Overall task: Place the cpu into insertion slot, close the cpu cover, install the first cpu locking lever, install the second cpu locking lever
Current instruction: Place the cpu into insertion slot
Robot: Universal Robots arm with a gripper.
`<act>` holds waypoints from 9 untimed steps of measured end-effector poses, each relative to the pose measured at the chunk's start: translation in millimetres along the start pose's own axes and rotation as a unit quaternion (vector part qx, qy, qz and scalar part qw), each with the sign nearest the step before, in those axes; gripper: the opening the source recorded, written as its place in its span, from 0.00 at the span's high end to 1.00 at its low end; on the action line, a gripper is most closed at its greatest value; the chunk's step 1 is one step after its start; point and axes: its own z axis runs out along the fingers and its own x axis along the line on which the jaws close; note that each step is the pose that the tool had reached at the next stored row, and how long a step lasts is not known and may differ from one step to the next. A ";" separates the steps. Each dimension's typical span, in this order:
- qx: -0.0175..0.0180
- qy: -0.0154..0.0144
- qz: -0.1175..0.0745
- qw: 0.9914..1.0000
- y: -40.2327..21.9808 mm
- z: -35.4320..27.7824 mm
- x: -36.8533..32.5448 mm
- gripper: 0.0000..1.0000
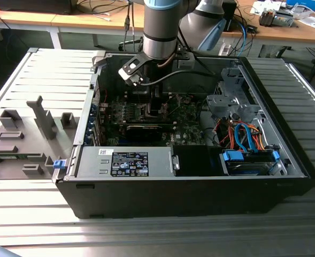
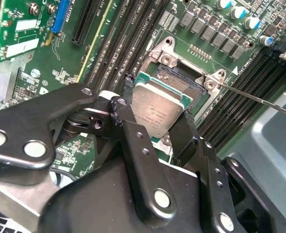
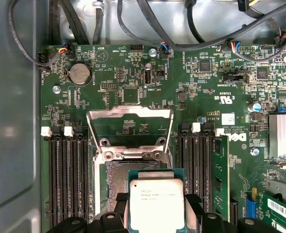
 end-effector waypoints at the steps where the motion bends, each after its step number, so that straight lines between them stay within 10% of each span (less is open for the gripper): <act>1: 0.000 0.000 0.000 1.000 0.0 0.0 0.7 0.46; 9: 0.000 0.000 0.000 1.000 0.0 0.0 3.3 0.46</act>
